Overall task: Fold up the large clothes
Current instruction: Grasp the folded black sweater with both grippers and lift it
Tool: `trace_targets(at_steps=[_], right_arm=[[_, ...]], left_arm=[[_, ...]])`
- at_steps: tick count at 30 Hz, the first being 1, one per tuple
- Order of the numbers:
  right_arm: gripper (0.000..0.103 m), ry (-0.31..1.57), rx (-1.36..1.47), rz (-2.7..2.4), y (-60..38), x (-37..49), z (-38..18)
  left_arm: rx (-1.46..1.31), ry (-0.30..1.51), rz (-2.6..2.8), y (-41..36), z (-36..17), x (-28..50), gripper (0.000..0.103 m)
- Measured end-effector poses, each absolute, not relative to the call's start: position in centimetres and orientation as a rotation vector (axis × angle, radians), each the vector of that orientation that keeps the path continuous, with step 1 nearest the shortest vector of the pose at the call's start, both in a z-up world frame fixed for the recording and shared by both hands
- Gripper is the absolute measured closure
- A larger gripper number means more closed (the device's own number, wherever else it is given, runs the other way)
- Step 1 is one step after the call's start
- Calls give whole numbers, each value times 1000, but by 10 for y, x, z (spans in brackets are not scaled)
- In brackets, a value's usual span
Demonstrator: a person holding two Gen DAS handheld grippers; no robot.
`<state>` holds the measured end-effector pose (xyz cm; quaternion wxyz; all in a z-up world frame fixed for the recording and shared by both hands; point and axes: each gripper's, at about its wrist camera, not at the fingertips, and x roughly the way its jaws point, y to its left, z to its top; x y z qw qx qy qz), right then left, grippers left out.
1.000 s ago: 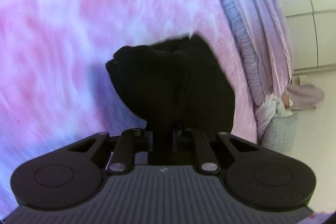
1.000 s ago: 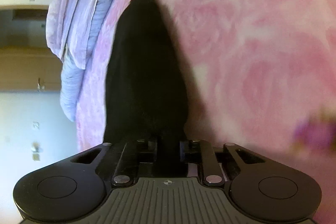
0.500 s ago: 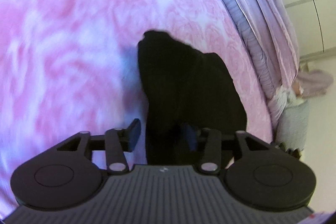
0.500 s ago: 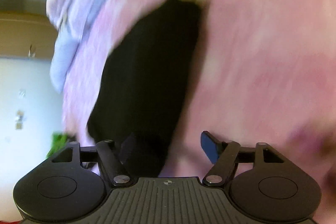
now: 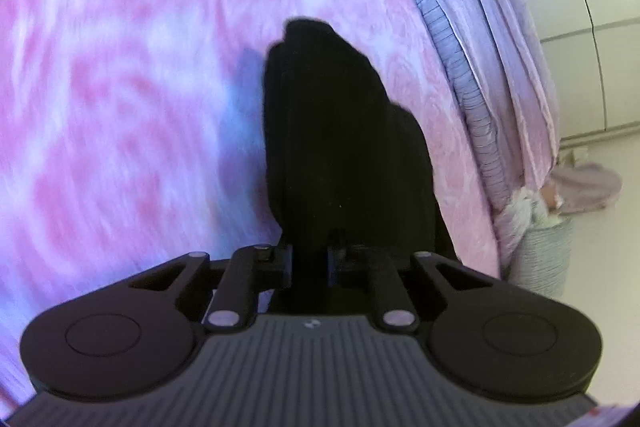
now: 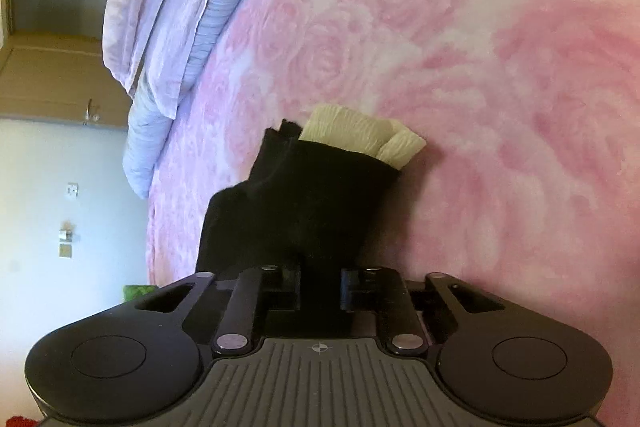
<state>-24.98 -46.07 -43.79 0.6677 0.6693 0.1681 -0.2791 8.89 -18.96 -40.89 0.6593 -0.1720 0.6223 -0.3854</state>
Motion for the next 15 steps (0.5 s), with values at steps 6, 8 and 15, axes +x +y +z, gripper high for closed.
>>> trace_targets(at_steps=[6,8,15], right_arm=[[84,424,1653,-570,-399,-260,-431],[62,481,1657,-578,-409,-266,-427],[18,686,1246,-538,-492,-276,-382]], left_arm=[[-225,1389,-912,-204,-401,134,91],[-152,1397,-950,-209,-398,137,82],[-141,1385,-968,-196,-391,155,54]])
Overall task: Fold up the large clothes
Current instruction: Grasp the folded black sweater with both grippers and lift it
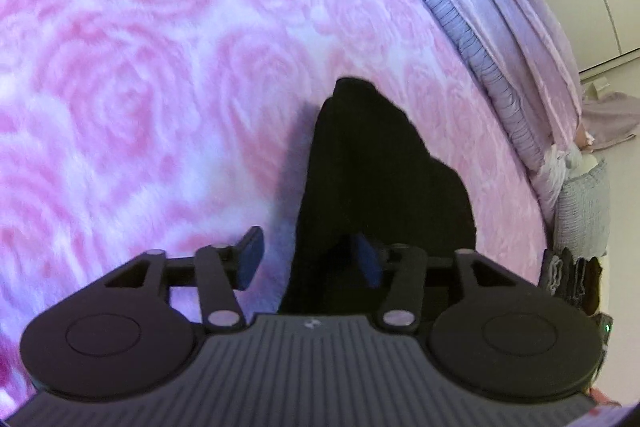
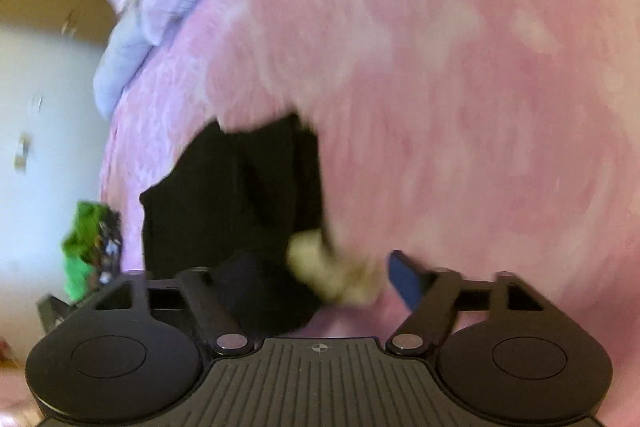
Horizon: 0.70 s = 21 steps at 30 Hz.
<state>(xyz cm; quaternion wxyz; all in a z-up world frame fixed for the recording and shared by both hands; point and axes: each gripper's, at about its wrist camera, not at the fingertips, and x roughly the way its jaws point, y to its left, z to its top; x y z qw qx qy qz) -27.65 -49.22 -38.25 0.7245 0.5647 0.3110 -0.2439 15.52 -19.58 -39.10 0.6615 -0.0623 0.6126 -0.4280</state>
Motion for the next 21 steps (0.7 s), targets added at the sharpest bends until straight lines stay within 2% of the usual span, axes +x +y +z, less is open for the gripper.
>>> trace_targets(at_steps=[5,8,16,19,20,21], right_arm=[[17,690,1361,-292,-524,-258,-426],[2,643,1400,-190,-535,-246,-440],[2,742,1262,-116,-530,-205,-441],[5,745,1265,-77,-528,-198,-443],[10,744,1269,-61,-528,-193,-445],[20,747,1273,-44,-528,-191,-447]], left_arm=[[-149,1444,-1072,-219,-402,164,53],[-156,1480,-1116,-227,-413,168,53],[-199,1514,-1154,-232,-423,175,53],[-200,1519,-1165,-234,-424,176,53],[-200,1520,-1172,-234,-424,176,53],[-196,1521,-1179,-234,-424,175,53]])
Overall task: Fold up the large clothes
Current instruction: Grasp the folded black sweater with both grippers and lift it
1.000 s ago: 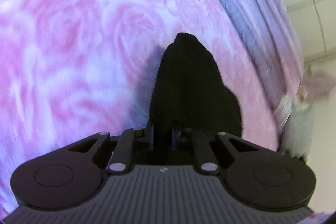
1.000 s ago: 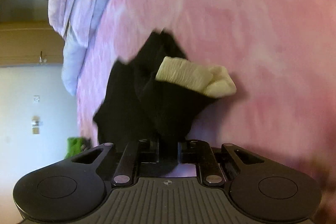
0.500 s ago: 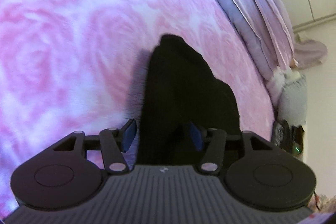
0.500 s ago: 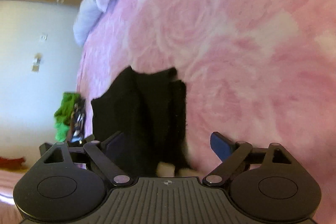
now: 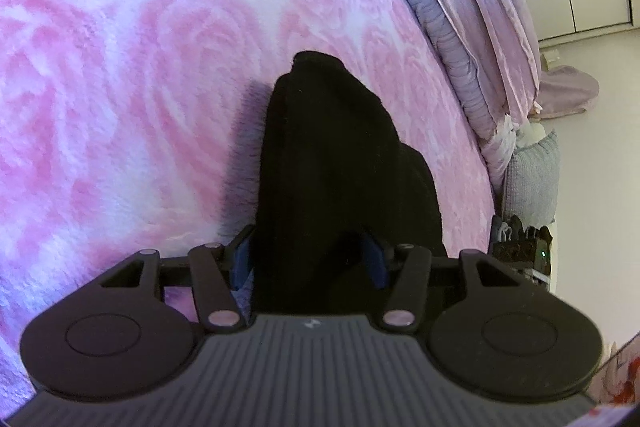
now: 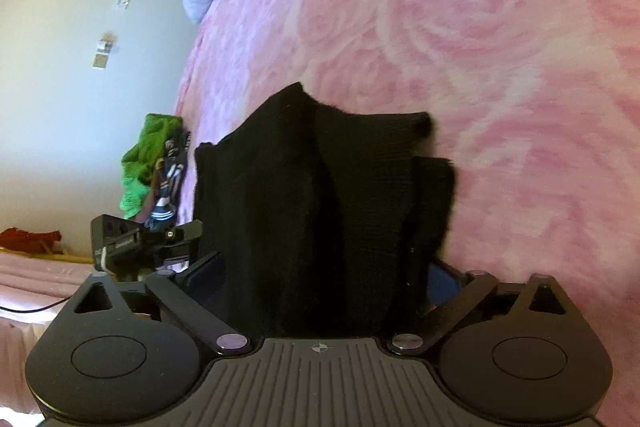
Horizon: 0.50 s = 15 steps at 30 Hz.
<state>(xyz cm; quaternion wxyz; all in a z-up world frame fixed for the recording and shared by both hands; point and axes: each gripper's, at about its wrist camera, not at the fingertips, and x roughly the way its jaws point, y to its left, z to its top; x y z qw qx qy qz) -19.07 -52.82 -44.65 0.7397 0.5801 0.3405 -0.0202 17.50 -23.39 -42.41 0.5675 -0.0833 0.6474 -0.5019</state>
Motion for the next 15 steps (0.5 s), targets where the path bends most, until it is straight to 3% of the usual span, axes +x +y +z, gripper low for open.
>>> trace_targets(at_steps=[2,5,6,8,9,15], right_arm=[[39,755,1284,-28,-528,-183,-450],[48,758,1280,-11,-529,-178,-455],[60,756,1279,-17,-529,-178,-456],[78,754,1296,-28,-527,-181,-456],[82,744,1300,-39,-525,-182,-456],[88,693,1272,-125,-509,-195,-430]], left_arm=[[-190,1523,-1195,-237,-426,173,53],[-188,1520,-1208,-246,-432,171,55],[-178,1510,-1212,-247,-432,169,59],[-138,1481,-1232,-253,-428,164,79],[-120,1464,-1238,-254,-425,161,80],[-12,1348,-1228,-254,-392,138,89]])
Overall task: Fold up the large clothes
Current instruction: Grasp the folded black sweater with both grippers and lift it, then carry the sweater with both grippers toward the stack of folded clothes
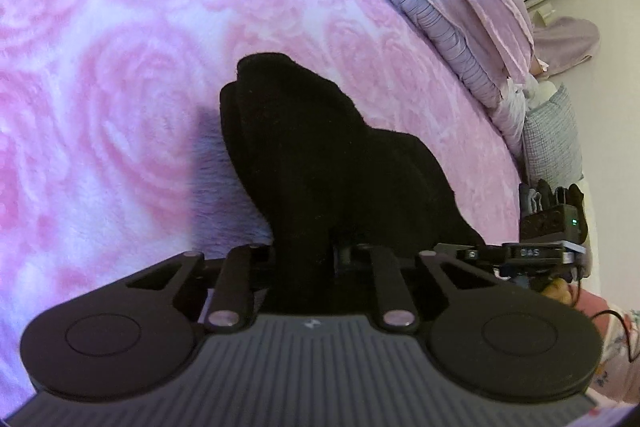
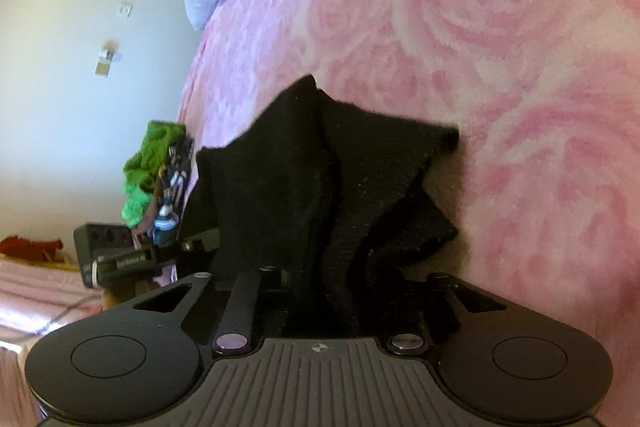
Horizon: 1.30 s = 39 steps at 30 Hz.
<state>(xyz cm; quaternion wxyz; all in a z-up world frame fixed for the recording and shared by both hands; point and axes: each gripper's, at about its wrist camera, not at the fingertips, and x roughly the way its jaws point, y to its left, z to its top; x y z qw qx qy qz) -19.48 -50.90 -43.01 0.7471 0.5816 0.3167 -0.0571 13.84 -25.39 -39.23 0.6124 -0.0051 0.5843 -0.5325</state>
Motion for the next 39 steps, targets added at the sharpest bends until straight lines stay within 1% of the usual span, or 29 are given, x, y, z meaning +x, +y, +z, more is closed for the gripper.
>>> trace_targets(at_steps=[4,8,14,21,26,30,35,39], right_arm=[[89,677,1271,-181,-495,-214,-405],[89,652,1284,-265,-472,-247,-368],[89,577,1285,-452,-417,-309,-285],[89,412,1295,-663,-366,-393,-192],[88,268,1296,-789,-351,-466,-140],[88,190,1279,-852,-364,-538,-117],[88,173,1256,-865,-419,-651,-99],[88,209,1235,-851,-485,-742,-73]], left_arm=[[-12,1333,-1248,-248,-371,120,91],[7,1340,-1303,-247,-342,93,91],[53,1358,-1444,-254,-286,50,92],[160,1323,-1642,-293,-207,-27,92],[226,1272,-1803,-346,-160,-107,92],[256,1220,-1906,-393,-139,-185,92],[219,1190,-1931,-455,-129,-299,92],[147,1232,-1898,-511,-122,-384,92]])
